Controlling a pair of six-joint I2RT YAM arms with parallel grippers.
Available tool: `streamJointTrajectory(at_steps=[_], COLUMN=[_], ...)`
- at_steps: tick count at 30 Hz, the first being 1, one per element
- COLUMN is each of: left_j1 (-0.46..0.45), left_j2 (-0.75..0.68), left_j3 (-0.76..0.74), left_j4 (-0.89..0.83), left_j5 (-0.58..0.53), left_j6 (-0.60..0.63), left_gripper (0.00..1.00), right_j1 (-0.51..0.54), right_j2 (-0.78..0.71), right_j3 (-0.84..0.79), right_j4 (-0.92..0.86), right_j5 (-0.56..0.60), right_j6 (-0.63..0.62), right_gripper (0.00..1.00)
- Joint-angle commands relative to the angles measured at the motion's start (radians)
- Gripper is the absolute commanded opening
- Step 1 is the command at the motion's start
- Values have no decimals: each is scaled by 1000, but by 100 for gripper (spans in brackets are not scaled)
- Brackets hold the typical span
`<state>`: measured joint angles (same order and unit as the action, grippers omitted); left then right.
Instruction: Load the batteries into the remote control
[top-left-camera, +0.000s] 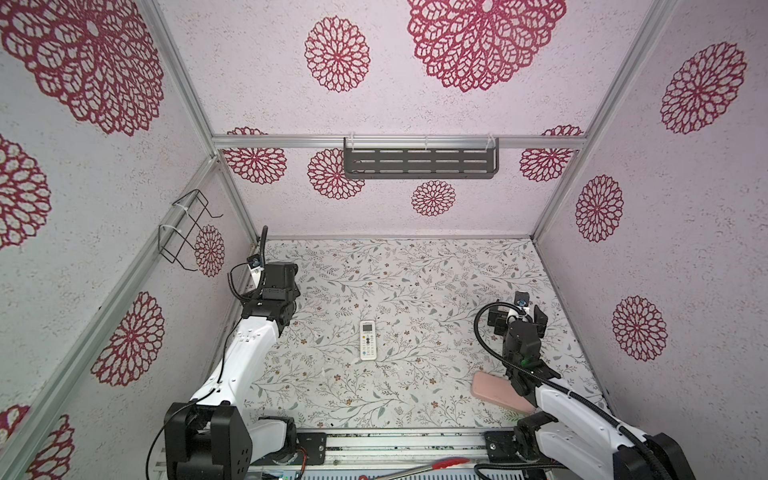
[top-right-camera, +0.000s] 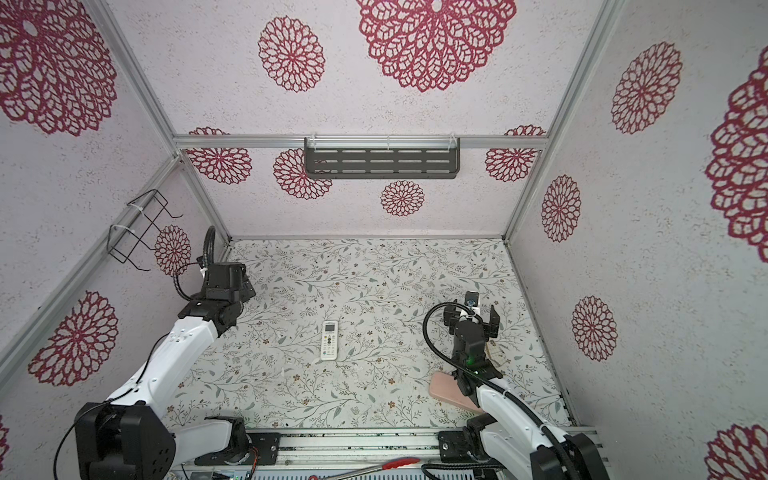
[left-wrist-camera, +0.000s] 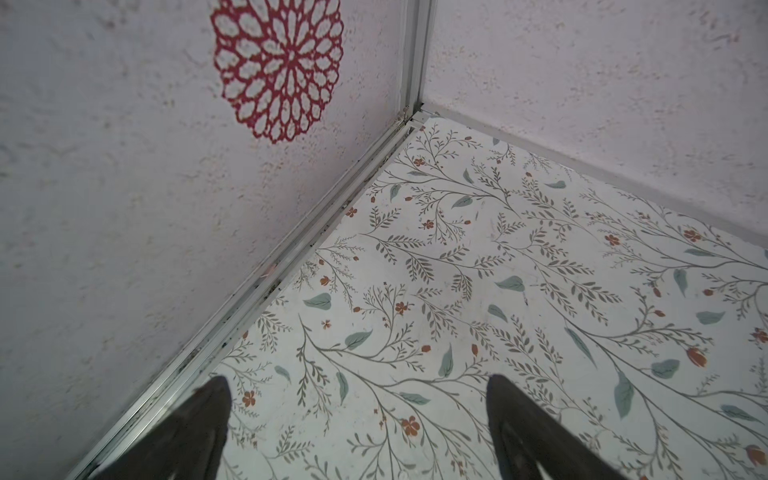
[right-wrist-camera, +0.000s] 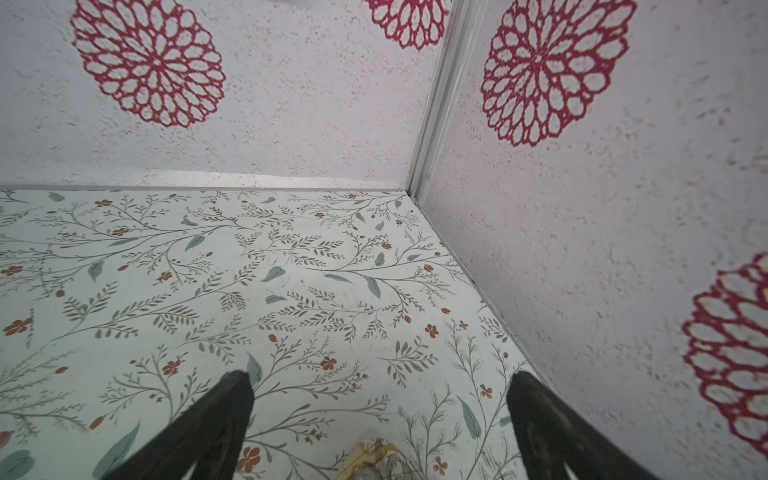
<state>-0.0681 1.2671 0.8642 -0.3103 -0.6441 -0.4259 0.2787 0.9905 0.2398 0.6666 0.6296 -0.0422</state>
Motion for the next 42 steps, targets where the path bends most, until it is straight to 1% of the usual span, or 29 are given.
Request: streamJointTrajectory(at_steps=[1,3,4,6,9,11,14,16,18,20,22,23,24,25,26,27,28,31,42], left_j1=[2,10,13,16,30,43,57,77,95,113,132,139,143,147,147,147,150,154,154], left_j2=[21,40,56,86,124,141,164,170,183,193,228,251,279,297,296,294,295,294,296], left_j3=[-113,-173,-180,-182,-219,-264,-336,-395,-441,-473,-505,-512,-513,-506,-487,-460,-458,-462,-462], left_j4=[375,486,511,527,627,740,911,1023,1125,1176,1267,1305,1331,1346,1295,1236,1241,1247,1248], left_j5=[-20,22,36,27,8,38,34,73,87,125,155,168,178,203,225,225,238,242,242], left_j6=[151,185,190,204,227,256,297,294,285,270,256,254,254,266,269,269,268,268,269], left_gripper=[97,98,97,97,98,98,97,97,98,97,97,98,97,98,97,98,98,98,98], right_j1=[-63,-77,-84,-97,-111,-118,-134,-149,-159,-159,-159,-158,-160,-161,-161,-161,-165,-191,-202], right_j2=[84,154,187,231,281,284,314,377,450,524,594,590,569,572,580,568,560,555,554], right_j3=[-7,-19,-23,-31,-57,-42,-52,-92,-117,-132,-133,-134,-126,-114,-104,-85,-59,5,4], right_j4=[248,329,362,411,514,474,487,610,713,814,891,889,835,822,817,761,701,570,570], right_j5=[-90,-90,-86,-89,-137,-154,-203,-210,-207,-217,-207,-198,-201,-196,-181,-170,-155,-185,-199], right_j6=[1,-9,-15,-10,-13,-10,1,18,30,21,16,14,30,31,27,39,52,79,88], right_gripper=[99,99,99,99,99,99,99,99,99,99,99,99,99,99,99,99,99,99,99])
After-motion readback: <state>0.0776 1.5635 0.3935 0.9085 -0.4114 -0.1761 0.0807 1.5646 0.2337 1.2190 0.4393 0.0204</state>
